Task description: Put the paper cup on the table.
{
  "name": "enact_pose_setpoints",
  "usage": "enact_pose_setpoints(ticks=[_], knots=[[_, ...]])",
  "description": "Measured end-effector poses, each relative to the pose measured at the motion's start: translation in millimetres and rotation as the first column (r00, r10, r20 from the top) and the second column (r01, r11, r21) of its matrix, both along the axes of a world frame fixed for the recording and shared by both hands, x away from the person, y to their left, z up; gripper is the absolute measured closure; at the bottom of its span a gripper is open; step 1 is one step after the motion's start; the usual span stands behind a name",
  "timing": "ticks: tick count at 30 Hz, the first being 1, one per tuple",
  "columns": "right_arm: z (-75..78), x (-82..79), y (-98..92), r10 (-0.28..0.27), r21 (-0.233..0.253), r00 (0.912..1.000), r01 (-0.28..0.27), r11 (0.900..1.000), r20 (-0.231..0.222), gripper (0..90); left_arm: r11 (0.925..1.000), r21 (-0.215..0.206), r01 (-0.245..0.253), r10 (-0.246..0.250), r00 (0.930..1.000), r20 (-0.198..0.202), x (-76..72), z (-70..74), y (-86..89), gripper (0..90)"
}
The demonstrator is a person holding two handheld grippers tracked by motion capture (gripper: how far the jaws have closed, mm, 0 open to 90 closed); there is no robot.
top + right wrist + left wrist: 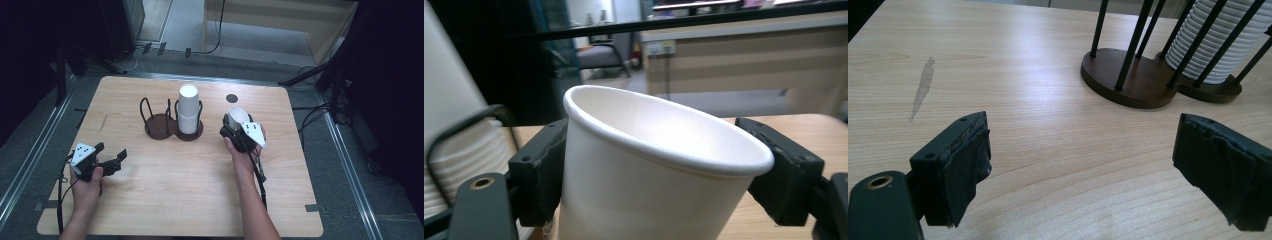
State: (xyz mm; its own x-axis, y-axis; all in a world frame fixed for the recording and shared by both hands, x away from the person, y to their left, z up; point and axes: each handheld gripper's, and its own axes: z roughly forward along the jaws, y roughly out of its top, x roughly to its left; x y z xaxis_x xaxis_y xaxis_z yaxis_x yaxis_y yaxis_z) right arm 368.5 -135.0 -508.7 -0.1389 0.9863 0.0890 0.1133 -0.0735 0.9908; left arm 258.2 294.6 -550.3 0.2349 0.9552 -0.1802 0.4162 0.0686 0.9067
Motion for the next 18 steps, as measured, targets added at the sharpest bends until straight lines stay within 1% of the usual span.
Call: enact_pose_setpoints(ticks=[1,3,4,7,10,12,17,18], knots=[[-0.4,1.7,-1.0,-0.019,-0.022,0.9998,0.019,1.000,0.005,19.1,1.0000,-0.001,-0.002,0.002,1.0000,0.000,0.0,0.0,-0.1,9.0],[-0.3,7.4,-4.9,-0.036,-0.066,0.9993,0.036,0.997,-0.005,19.1,1.0000,0.001,-0.004,0.004,1.0000,0.000,0.1,0.0,0.0,9.0],[0.0,10.5,-7.0,-0.044,-0.072,0.9990,0.043,0.996,-0.006,19.1,1.0000,0.001,-0.004,0.004,1.0000,0.000,0.1,-0.1,-0.1,9.0],[0.7,20.1,-13.6,-0.067,-0.076,0.9977,0.067,0.995,-0.007,19.1,1.0000,0.000,-0.005,0.005,1.0000,-0.002,0.2,0.0,0.0,9.0],[0.5,28.5,-18.9,-0.087,-0.083,0.9960,0.085,0.993,-0.022,18.9,1.0000,-0.001,-0.006,0.006,1.0000,-0.002,0.3,-0.1,0.1,9.0],[-0.6,32.4,-20.4,-0.085,-0.074,0.9958,0.082,0.994,-0.035,18.9,1.0000,-0.001,-0.006,0.006,1.0000,-0.003,0.4,-0.1,0.1,9.0],[-7.4,38.2,-23.2,-0.092,-0.077,0.9930,0.086,0.993,-0.075,18.6,1.0000,-0.001,-0.006,0.006,1.0000,-0.003,0.4,-0.1,0.1,9.0],[-9.2,38.8,-23.6,-0.094,-0.090,0.9923,0.087,0.992,-0.081,18.6,1.0000,-0.001,-0.006,0.006,1.0000,-0.003,0.4,-0.1,0.0,9.0]])
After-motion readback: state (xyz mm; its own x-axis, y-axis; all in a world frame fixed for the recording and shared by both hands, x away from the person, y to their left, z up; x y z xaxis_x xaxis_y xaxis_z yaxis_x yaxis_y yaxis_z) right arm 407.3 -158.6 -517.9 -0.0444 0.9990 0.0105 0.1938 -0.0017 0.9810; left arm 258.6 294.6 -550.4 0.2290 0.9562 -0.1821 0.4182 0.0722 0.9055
